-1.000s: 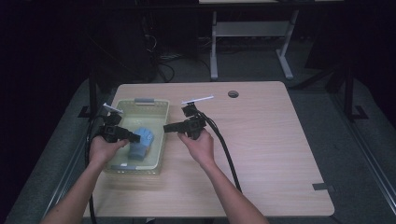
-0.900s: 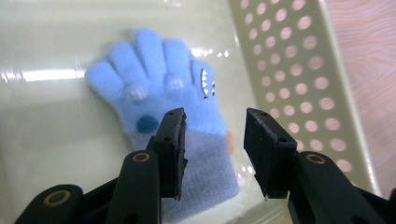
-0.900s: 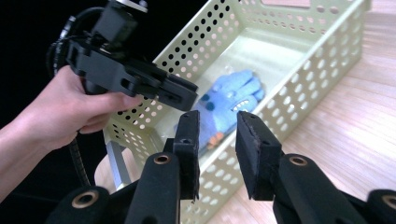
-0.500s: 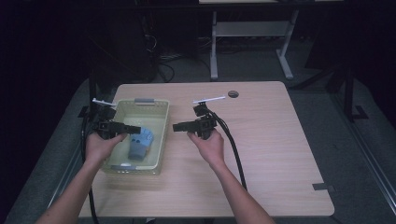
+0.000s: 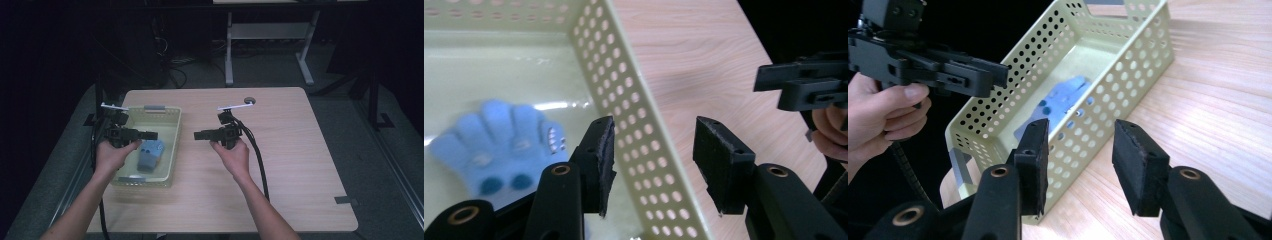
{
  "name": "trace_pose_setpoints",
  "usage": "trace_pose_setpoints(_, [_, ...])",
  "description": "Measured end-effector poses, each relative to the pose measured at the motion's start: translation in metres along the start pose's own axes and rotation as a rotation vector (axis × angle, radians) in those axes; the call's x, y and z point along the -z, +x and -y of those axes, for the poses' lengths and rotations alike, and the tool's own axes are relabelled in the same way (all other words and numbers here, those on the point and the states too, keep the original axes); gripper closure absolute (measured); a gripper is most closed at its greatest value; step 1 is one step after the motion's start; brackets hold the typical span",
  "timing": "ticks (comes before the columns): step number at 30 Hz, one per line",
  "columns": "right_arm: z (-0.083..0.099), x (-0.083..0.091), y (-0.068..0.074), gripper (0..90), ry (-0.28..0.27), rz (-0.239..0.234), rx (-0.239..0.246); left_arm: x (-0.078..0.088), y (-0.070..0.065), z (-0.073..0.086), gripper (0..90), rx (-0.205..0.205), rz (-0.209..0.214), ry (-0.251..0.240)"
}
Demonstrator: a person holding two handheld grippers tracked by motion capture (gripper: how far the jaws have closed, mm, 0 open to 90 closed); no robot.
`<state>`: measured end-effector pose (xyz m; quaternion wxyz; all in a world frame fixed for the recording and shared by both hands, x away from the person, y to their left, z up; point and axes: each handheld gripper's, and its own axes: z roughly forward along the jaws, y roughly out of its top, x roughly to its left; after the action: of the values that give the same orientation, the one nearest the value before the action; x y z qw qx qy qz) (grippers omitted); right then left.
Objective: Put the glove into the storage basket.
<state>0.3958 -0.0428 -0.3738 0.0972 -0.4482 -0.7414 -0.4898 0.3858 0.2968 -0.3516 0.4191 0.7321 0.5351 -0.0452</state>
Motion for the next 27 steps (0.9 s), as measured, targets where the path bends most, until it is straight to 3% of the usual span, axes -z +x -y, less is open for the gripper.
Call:
trace_pose_setpoints(7, [0.001, 0.010, -0.005, 55.7, -0.013, 0.014, -0.006, -0.006, -0.013, -0.003, 49.3, -0.024, 0.033, -0.001])
trace_pose_setpoints(9, [0.002, 0.015, -0.007, 54.8, -0.019, 0.017, -0.009, -0.007, -0.016, -0.004, 48.9, -0.013, 0.069, -0.008])
trace_pose_setpoints(17, [0.005, 0.026, -0.014, 51.6, -0.031, 0.029, -0.029, -0.008, -0.025, -0.006, 47.7, -0.038, 0.061, -0.019])
trace_pose_setpoints(27, [0.009, 0.041, -0.023, 50.1, -0.046, 0.049, -0.048, -0.017, -0.037, -0.008, 46.0, -0.050, 0.101, -0.013])
